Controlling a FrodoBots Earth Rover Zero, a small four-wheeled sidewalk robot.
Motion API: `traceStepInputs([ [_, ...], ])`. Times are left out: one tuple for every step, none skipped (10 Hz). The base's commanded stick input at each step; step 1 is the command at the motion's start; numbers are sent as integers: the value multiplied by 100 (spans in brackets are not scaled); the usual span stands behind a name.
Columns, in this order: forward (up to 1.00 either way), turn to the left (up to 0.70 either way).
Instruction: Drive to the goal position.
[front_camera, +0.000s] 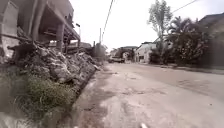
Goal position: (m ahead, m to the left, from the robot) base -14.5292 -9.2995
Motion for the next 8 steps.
traceStepInputs([
  [4,0],
  [5,0],
  [5,0],
  [4,0],
  [5,0],
  [5,0],
  [4,0],
  [4,0],
])
